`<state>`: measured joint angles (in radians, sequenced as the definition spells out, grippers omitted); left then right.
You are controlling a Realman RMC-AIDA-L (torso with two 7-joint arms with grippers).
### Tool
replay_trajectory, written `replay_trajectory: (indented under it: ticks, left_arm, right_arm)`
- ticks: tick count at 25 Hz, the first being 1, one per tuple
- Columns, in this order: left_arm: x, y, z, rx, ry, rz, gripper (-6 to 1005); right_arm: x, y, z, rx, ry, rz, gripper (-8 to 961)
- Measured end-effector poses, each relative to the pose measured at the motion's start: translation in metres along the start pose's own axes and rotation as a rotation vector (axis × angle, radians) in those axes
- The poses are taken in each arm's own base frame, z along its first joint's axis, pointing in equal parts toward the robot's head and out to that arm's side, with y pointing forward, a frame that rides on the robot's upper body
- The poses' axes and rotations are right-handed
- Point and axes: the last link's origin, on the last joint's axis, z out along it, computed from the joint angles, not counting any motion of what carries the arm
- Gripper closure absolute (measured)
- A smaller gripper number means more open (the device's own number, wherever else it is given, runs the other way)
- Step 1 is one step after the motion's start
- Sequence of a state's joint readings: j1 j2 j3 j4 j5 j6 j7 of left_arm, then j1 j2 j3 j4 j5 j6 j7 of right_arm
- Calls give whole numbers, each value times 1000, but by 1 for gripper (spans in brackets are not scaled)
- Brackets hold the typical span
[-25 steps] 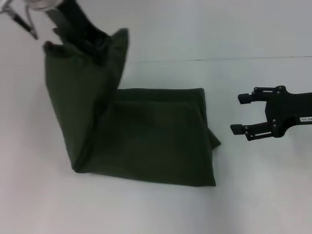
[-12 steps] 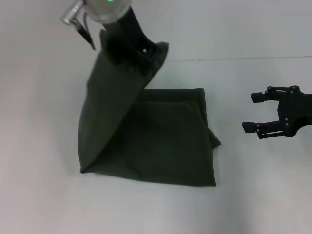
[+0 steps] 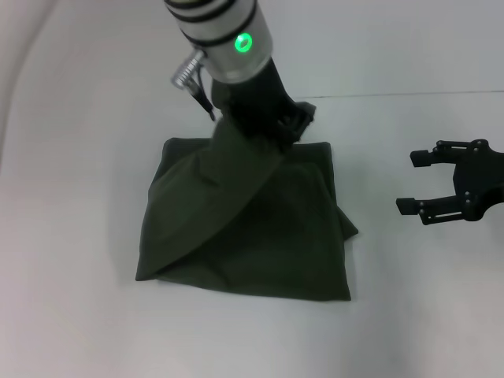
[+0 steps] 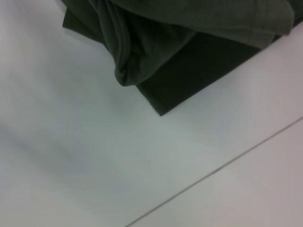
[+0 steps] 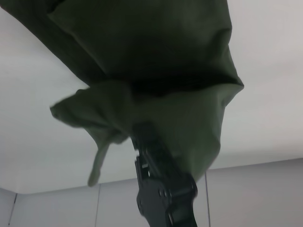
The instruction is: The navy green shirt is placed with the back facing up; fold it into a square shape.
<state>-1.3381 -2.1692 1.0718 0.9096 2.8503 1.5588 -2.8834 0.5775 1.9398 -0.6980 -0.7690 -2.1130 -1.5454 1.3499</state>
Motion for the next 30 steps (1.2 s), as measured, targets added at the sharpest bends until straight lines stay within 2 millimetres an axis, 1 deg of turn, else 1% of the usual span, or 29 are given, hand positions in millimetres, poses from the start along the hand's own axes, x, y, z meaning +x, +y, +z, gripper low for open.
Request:
replay_trajectory:
  ticks: [3,8,15,17,20,22,23,24,26,28,30]
  left_arm:
    - [0,2,13,-20,4,-18,942]
    - [2,9,25,-85,34,-37,945]
    - [-3,15,44,-136,38,-38,944]
    - [-4,16,46,-158,54,-47,915]
    - [-1,18,45,-239,123,-72,871]
    - [2,19,40,-294,179,-77,842]
    - [2,19,40,-294,179,-77,827]
    - [5,16,30,-355,272,-64,812]
    - [5,12,22,-392,340,-56,783]
    - [0,4,15,-434,427,-49,688]
    - [-9,-9,11,-478,520,-53,593]
  right_arm:
    - [2,0,-2,2,3,3,38]
    - [3,-1,-4,6,8,4,38]
    - [4,-3,-9,12,15,11,38]
    - [4,-4,-11,14,17,15,38]
    - [4,-4,-12,16,18,21,38]
    - [3,-5,-12,17,19,24,38]
    - [3,-5,-13,19,20,26,38]
    - [3,-6,-13,20,21,27,38]
    - [3,-7,-15,25,22,29,38]
    - [2,-9,-18,36,13,34,38]
    - [-2,-13,-23,52,-13,51,38]
